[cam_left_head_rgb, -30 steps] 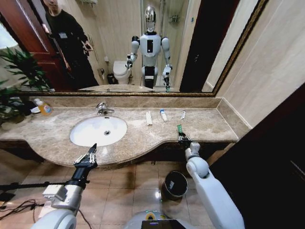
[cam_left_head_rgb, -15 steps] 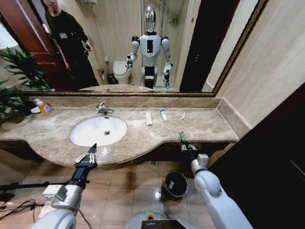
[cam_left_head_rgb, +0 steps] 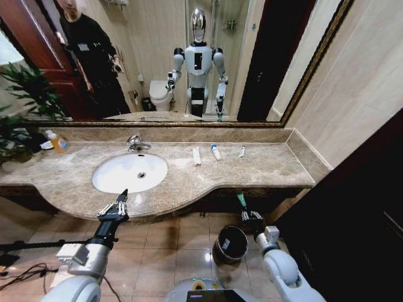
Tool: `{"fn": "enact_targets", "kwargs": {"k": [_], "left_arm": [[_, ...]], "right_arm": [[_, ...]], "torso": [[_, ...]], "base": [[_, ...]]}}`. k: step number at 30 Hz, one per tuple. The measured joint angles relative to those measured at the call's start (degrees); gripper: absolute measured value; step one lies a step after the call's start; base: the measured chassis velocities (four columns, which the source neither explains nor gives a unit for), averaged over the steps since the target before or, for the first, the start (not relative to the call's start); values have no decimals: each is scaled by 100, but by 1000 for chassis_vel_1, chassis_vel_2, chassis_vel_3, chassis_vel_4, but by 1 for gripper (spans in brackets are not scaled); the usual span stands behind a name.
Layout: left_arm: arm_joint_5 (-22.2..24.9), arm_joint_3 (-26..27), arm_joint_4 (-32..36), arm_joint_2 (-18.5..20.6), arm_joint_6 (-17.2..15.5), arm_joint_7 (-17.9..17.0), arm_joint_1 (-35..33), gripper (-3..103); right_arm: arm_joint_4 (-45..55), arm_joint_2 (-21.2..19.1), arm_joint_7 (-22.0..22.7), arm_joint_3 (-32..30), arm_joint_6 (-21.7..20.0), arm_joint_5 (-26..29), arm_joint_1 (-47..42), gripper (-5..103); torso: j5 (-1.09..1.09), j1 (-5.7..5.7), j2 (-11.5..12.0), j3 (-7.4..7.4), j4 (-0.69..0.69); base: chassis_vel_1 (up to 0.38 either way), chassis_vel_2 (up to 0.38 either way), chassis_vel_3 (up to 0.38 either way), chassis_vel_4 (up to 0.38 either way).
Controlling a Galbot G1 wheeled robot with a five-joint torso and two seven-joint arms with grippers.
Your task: Pick up the trash from the sink and place it in the trash bin.
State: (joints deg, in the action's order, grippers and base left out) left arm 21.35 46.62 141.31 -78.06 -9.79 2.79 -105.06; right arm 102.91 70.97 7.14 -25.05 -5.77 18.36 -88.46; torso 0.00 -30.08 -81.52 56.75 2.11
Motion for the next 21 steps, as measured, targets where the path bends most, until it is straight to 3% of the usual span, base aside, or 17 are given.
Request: {"fn": "enact_targets", "kwargs": {"k": [21], "left_arm": [[0,0,0,0,0,0,0,0]], "right_arm": [[-3953,759,-256,178,1270,-582,1189,21]], "torso": [[1,0,0,0,0]], "base": [[0,0,0,0]]}}
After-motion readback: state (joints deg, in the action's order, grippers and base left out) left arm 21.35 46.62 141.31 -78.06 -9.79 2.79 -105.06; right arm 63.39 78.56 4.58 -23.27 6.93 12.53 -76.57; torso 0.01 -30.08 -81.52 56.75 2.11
